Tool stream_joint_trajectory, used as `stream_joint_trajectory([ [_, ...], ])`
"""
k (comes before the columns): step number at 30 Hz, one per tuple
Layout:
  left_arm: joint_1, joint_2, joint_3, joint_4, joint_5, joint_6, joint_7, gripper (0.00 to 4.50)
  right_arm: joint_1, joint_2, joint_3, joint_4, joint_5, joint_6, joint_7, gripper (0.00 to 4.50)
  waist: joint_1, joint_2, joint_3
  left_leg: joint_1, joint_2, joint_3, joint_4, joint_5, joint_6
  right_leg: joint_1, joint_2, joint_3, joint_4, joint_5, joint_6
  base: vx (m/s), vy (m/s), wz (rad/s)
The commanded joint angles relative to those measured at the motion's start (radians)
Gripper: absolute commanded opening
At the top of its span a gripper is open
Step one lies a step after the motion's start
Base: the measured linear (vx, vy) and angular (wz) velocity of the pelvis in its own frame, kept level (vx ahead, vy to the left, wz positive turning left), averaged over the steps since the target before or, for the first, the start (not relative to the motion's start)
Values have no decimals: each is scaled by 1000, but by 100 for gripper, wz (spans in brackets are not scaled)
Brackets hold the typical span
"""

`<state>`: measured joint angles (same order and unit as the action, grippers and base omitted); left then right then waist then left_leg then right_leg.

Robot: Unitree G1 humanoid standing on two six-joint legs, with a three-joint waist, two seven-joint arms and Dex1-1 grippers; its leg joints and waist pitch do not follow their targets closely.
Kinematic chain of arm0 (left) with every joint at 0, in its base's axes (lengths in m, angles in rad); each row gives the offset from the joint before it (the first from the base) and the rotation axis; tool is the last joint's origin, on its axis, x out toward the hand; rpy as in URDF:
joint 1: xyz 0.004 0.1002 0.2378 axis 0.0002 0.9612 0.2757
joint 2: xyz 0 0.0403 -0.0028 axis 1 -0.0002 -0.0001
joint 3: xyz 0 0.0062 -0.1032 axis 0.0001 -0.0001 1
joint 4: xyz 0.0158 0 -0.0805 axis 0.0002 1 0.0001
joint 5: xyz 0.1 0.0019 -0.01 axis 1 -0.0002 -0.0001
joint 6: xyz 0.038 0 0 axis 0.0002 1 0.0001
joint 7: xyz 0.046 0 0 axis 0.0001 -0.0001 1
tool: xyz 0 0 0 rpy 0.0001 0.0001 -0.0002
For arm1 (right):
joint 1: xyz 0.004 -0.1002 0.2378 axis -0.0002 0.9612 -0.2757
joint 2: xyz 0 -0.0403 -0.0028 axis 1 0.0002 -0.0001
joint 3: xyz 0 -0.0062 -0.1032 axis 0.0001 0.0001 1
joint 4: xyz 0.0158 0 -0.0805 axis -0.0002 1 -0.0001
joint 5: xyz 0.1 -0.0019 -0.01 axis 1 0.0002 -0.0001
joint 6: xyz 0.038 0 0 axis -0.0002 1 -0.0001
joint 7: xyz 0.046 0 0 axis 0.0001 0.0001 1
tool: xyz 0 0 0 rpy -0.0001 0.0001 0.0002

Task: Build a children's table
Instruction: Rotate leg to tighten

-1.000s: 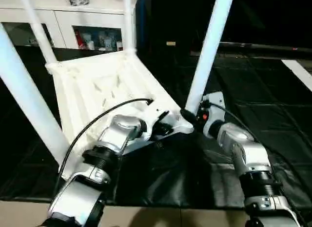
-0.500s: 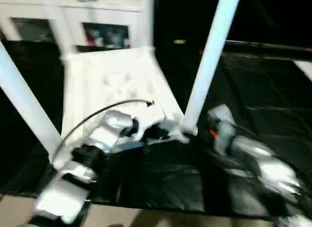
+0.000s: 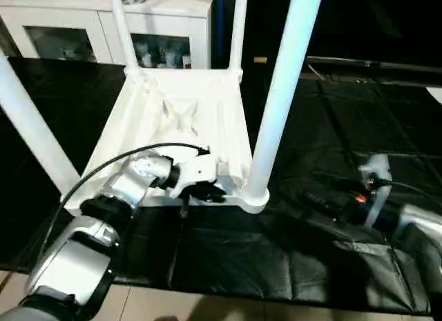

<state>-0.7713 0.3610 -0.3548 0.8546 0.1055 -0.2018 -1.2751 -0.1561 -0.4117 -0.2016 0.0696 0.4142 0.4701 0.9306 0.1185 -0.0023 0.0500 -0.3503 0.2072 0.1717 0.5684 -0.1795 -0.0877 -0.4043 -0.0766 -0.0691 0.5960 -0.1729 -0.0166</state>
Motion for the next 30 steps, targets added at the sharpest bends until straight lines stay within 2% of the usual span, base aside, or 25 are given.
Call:
stream_joint_trajectory([
  [1,22,6,30,-60,-51,22,-41,0,-13,25,-19,-41,-18,17,-95,447,-4,-12,-66,1,20,3,-57,-155,30,57,-62,41,-65,-189,-190,0,0,0],
  [2,32,8,49,-82,-75,32,-46,0,-17,42,-21,-50,-22,20,-128,447,-5,-14,-66,1,20,2,-58,-152,31,57,-63,42,-63,-188,-192,0,0,0],
  [4,38,11,65,-95,-93,32,-48,43,-18,55,-22,-59,-22,22,-151,450,-8,-9,-68,2,21,2,-58,-147,29,55,-63,42,-61,-177,-195,0,0,0],
  [6,65,30,107,-160,-151,57,-54,53,-17,88,-13,-84,-44,16,-219,450,-7,-19,-67,-1,23,2,-59,-133,29,56,-68,44,-52,-158,-201,0,0,0],
  [7,84,42,131,-207,-186,82,-59,62,-11,102,0,-102,-56,3,-243,450,-9,-24,-65,-1,22,4,-59,-138,32,53,-65,43,-56,-167,-200,0,0,0],
  [8,84,42,131,-207,-186,82,-59,75,-11,102,0,-102,-56,3,-243,450,-9,-18,-64,2,24,4,-60,-149,25,51,-66,44,-55,-174,-203,0,0,0],
  [9,163,76,203,-392,-293,201,-61,88,19,135,59,-148,-112,-80,-278,450,-12,-30,-59,-2,26,3,-62,-159,18,52,-68,44,-52,-192,-198,0,0,0],
  [10,163,76,203,-392,-293,201,-61,95,19,135,59,-148,-112,-80,-278,450,-12,-27,-59,-4,28,2,-64,-165,11,54,-72,44,-49,-205,-194,0,0,0],
  [11,186,83,219,-438,-316,230,-56,99,25,145,65,-156,-117,-84,-291,450,-19,-27,-56,0,23,6,-65,-180,14,47,-64,44,-60,-249,-175,0,0,0],
  [12,238,102,244,-535,-347,298,-41,104,36,161,74,-171,-114,-81,-304,450,-24,-29,-56,0,24,6,-65,-186,13,48,-65,46,-60,-265,-168,0,0,0],
  [13,243,104,245,-542,-347,303,-39,112,37,161,74,-171,-115,-79,-305,450,-25,-26,-55,-2,25,4,-67,-186,13,49,-66,47,-59,-268,-166,0,0,0],
  [15,323,136,260,-660,-356,397,-13,122,52,164,90,-171,-124,-63,-325,450,-32,-22,-53,0,25,4,-68,-198,9,45,-60,48,-62,-281,-153,0,0,0],
  [18,362,161,254,-699,-356,439,-14,145,57,171,98,-158,-130,-74,-332,450,-33,-19,-51,3,20,5,-68,-221,6,43,-56,48,-70,-319,-133,0,0,0],
  [20,436,209,216,-774,-349,516,-22,155,65,149,129,-143,-140,-86,-293,450,-31,-27,-51,2,23,1,-71,-229,1,44,-57,48,-66,-316,-129,0,0,0],
  [21,443,214,214,-782,-350,524,-22,170,67,146,135,-142,-141,-86,-287,450,-30,-23,-48,2,21,3,-72,-227,5,41,-54,50,-68,-306,-132,0,0,0],
  [22,450,223,210,-796,-351,540,-19,174,69,142,141,-143,-139,-88,-276,450,-30,-31,-50,2,20,3,-70,-220,7,44,-54,49,-67,-290,-136,0,0,0],
  [23,453,229,208,-805,-351,550,-17,174,71,142,144,-143,-135,-90,-269,450,-30,-31,-50,2,20,3,-70,-220,7,44,-54,49,-67,-290,-136,0,0,0],
  [24,454,253,187,-812,-299,553,5,194,74,129,155,-142,-128,-94,-252,450,-27,-26,-51,6,21,3,-69,-218,7,41,-54,50,-63,-266,-145,0,0,0],
  [25,449,258,178,-794,-263,532,22,205,75,121,161,-141,-130,-99,-241,450,-27,-25,-50,5,22,1,-71,-222,7,42,-52,49,-64,-263,-144,0,0,0],
  [26,434,268,154,-733,-161,463,79,205,79,104,178,-141,-135,-111,-217,450,-28,-28,-48,4,20,1,-71,-235,9,44,-50,48,-67,-270,-130,0,0,0],
  [27,412,273,137,-655,-65,365,153,212,83,96,191,-141,-147,-121,-211,450,-28,-27,-46,6,17,1,-70,-258,7,43,-49,49,-75,-305,-98,0,0,0],
  [28,411,273,136,-651,-61,360,156,216,83,96,192,-141,-148,-121,-211,450,-27,-29,-47,5,15,0,-70,-259,6,44,-52,49,-77,-328,-87,0,0,0],
  [29,399,277,133,-617,-30,339,192,225,84,96,194,-143,-152,-123,-214,450,-25,-27,-46,5,19,-3,-75,-272,-5,44,-56,49,-80,-367,-84,0,0,0],
  [30,399,296,124,-608,-30,348,193,238,89,99,190,-154,-134,-111,-208,450,-26,-29,-47,9,18,-5,-73,-299,-13,42,-58,48,-80,-400,-81,0,0,0],
])
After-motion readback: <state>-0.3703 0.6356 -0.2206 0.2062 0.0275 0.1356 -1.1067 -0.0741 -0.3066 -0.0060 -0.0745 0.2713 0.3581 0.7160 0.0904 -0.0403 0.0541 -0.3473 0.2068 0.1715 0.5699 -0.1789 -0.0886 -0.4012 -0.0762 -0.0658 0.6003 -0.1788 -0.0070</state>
